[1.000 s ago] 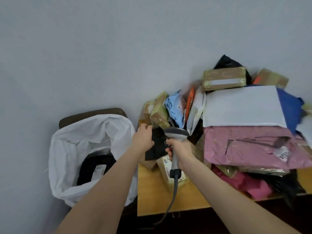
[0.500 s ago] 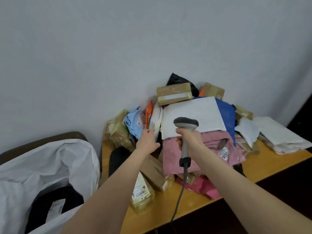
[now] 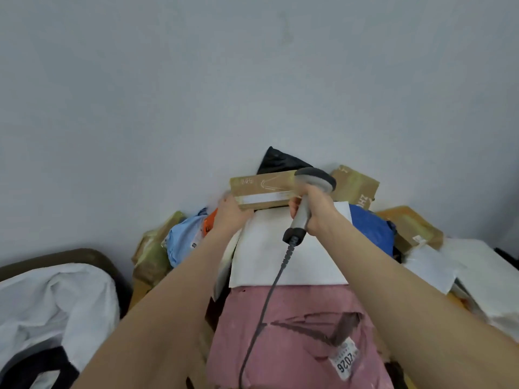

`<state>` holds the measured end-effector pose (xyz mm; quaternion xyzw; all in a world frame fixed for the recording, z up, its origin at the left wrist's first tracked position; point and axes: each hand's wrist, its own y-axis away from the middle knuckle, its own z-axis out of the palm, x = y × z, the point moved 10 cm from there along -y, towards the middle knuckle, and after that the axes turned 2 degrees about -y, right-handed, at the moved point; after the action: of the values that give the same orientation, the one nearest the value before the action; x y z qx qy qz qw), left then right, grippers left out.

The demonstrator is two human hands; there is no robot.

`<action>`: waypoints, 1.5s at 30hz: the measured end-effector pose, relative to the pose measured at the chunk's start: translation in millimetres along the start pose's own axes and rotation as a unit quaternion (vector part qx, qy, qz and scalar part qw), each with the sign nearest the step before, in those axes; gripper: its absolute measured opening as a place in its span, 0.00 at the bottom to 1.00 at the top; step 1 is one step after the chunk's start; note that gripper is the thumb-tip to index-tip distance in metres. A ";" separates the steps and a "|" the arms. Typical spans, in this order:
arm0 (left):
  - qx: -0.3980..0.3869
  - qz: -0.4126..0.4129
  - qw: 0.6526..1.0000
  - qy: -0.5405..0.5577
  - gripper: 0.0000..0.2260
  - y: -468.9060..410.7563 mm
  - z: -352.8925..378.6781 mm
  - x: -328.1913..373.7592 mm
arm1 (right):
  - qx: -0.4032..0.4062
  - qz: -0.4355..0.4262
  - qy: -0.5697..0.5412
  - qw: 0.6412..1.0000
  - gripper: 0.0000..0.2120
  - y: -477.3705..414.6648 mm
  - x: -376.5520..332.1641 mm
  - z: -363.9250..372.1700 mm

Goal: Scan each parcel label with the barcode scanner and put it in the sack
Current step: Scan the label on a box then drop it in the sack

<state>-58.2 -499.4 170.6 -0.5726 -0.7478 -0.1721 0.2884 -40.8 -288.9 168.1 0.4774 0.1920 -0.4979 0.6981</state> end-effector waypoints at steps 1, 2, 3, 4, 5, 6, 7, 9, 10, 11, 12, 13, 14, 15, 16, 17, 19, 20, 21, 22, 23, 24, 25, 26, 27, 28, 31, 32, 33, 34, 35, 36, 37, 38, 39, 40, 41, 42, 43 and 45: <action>0.009 -0.017 1.000 0.009 0.24 -9.3 -0.5 -0.7 | -0.002 0.005 -0.003 1.000 0.09 -14.8 -3.4 0.8; 0.016 -0.047 0.999 0.019 0.28 -18.7 -0.3 -5.8 | -0.002 0.005 0.001 1.000 0.08 -28.9 -6.4 0.3; 0.022 -0.075 0.997 0.027 0.32 -28.4 0.3 -12.2 | -0.002 0.004 0.006 1.000 0.10 -43.8 -8.2 0.3; 0.025 -0.098 0.994 0.037 0.35 -37.8 1.6 -18.4 | -0.002 0.001 0.016 1.000 0.14 -58.1 -9.4 0.1; 0.026 -0.116 0.991 0.054 0.37 -47.6 4.5 -24.7 | -0.003 -0.001 0.025 1.000 0.19 -72.0 -9.4 0.9; 0.025 -0.130 0.988 0.074 0.38 -56.3 8.2 -29.6 | -0.007 -0.001 0.030 1.000 0.24 -83.0 -9.5 2.4; 0.022 -0.141 0.985 0.095 0.39 -64.2 13.4 -33.7 | -0.009 -0.003 0.031 0.999 0.27 -93.5 -9.1 4.3; 0.007 -0.153 0.976 0.155 0.37 -75.7 25.3 -37.2 | -0.011 -0.008 0.033 0.999 0.30 -109.0 -8.4 7.2; 0.006 -0.156 0.969 0.189 0.33 -79.4 30.3 -38.6 | -0.012 -0.013 0.032 0.999 0.32 -114.6 -8.4 8.3; 0.019 -0.160 0.963 0.218 0.29 -81.3 30.9 -39.5 | -0.014 -0.019 0.034 0.999 0.34 -118.9 -9.3 9.9; 0.046 -0.168 0.954 0.243 0.27 -81.5 28.1 -42.8 | -0.013 -0.024 0.039 0.999 0.33 -121.2 -10.1 10.4; 0.075 -0.178 0.945 0.263 0.27 -80.2 23.9 -47.4 | -0.006 -0.029 0.041 0.999 0.30 -122.9 -10.4 8.8; 0.103 -0.187 0.936 0.281 0.28 -77.1 18.3 -51.1 | 0.001 -0.030 0.039 0.999 0.26 -122.0 -10.7 6.4; 0.127 -0.193 0.925 0.302 0.29 -74.3 12.5 -54.8 | 0.004 -0.030 0.032 0.999 0.21 -121.2 -10.9 5.0; 0.146 -0.194 0.912 0.330 0.27 -71.0 5.9 -56.8 | 0.007 -0.028 0.028 0.999 0.17 -118.0 -11.3 4.6; 0.161 -0.199 0.897 0.360 0.25 -67.5 1.0 -58.1 | 0.012 -0.030 0.027 0.999 0.14 -117.1 -11.1 3.8; 0.186 -0.221 0.871 0.398 0.23 -55.6 -18.1 -58.2 | 0.007 -0.039 0.027 0.999 0.12 -106.8 -12.8 8.5; 0.199 -0.234 0.866 0.396 0.24 -49.4 -29.9 -58.9 | 0.004 -0.043 0.023 0.999 0.12 -99.8 -13.5 11.4; 0.211 -0.245 0.861 0.392 0.25 -41.3 -44.0 -59.1 | 0.003 -0.047 0.018 0.999 0.15 -91.7 -13.2 14.0; 0.215 -0.252 0.857 0.394 0.25 -34.5 -55.4 -61.1 | 0.002 -0.052 0.020 0.998 0.19 -83.2 -12.2 15.1; 0.213 -0.255 0.851 0.407 0.23 -27.1 -64.3 -61.1 | 0.002 -0.057 0.022 0.998 0.22 -74.1 -10.9 16.1; 0.207 -0.253 0.843 0.427 0.19 -19.6 -71.4 -61.9 | 0.003 -0.059 0.023 0.998 0.21 -62.7 -8.8 17.1; 0.203 -0.249 0.836 0.446 0.16 -10.4 -78.1 -62.6 | -0.002 -0.057 0.022 0.998 0.18 -52.8 -4.6 18.7; 0.199 -0.242 0.834 0.454 0.13 -1.5 -84.9 -64.7 | -0.008 -0.052 0.022 0.998 0.16 -43.4 1.3 20.5; 0.193 -0.233 0.837 0.457 0.10 8.1 -91.2 -66.0 | -0.011 -0.044 0.020 0.999 0.18 -32.2 7.3 22.5; 0.183 -0.222 0.840 0.460 0.08 16.4 -96.6 -68.8 | -0.007 -0.041 0.021 0.999 0.20 -22.3 13.0 23.0; 0.135 -0.203 0.839 0.487 0.05 45.4 -110.4 -79.9 | 0.001 -0.039 0.029 0.999 0.20 6.2 29.4 26.0; 0.120 -0.200 0.838 0.494 0.06 55.5 -114.9 -86.3 | 0.003 -0.034 0.037 0.999 0.20 13.8 36.5 27.6; 0.105 -0.195 0.840 0.495 0.07 66.0 -119.5 -92.4 | 0.004 -0.028 0.046 0.999 0.20 22.9 44.3 30.1; 0.089 -0.185 0.848 0.488 0.11 75.3 -124.6 -98.5 | 0.006 -0.025 0.052 0.998 0.20 30.8 52.2 32.4; 0.075 -0.172 0.856 0.481 0.15 84.3 -128.9 -103.7 | 0.009 -0.024 0.052 0.998 0.20 38.5 59.7 34.4; 0.065 -0.162 0.861 0.478 0.19 92.1 -132.9 -109.9 | 0.010 -0.021 0.047 0.999 0.20 44.7 68.0 36.6; 0.063 -0.158 0.861 0.479 0.22 99.3 -136.7 -116.2 | 0.011 -0.015 0.042 0.999 0.19 51.7 76.1 39.0; 0.064 -0.161 0.857 0.485 0.22 105.1 -139.2 -125.4 | 0.014 -0.011 0.041 0.999 0.19 56.9 83.9 39.5; 0.064 -0.170 0.850 0.495 0.20 110.9 -139.5 -133.9 | 0.016 -0.009 0.044 0.999 0.19 62.3 90.9 39.4; 0.057 -0.182 0.841 0.506 0.16 116.5 -138.1 -142.3 | 0.018 -0.009 0.050 0.999 0.19 65.9 97.1 39.0; 0.046 -0.195 0.836 0.511 0.10 122.5 -135.9 -149.4 | 0.019 -0.008 0.058 0.998 0.19 69.8 102.9 38.7; 0.033 -0.203 0.836 0.508 0.06 128.4 -135.1 -153.7 | 0.015 -0.006 0.067 0.998 0.18 71.9 108.9 38.0; 0.025 -0.202 0.844 0.496 0.08 133.5 -136.1 -156.2 | 0.009 -0.004 0.072 0.997 0.17 73.9 114.5 38.5; 0.027 -0.209 0.856 0.472 0.13 142.3 -136.9 -166.2 | -0.016 -0.001 0.076 0.997 0.15 76.1 125.4 42.1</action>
<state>139.4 -665.2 161.9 -0.2448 -0.6288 -0.4578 0.5789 71.4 -385.5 130.9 0.5028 0.2531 -0.4575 0.6883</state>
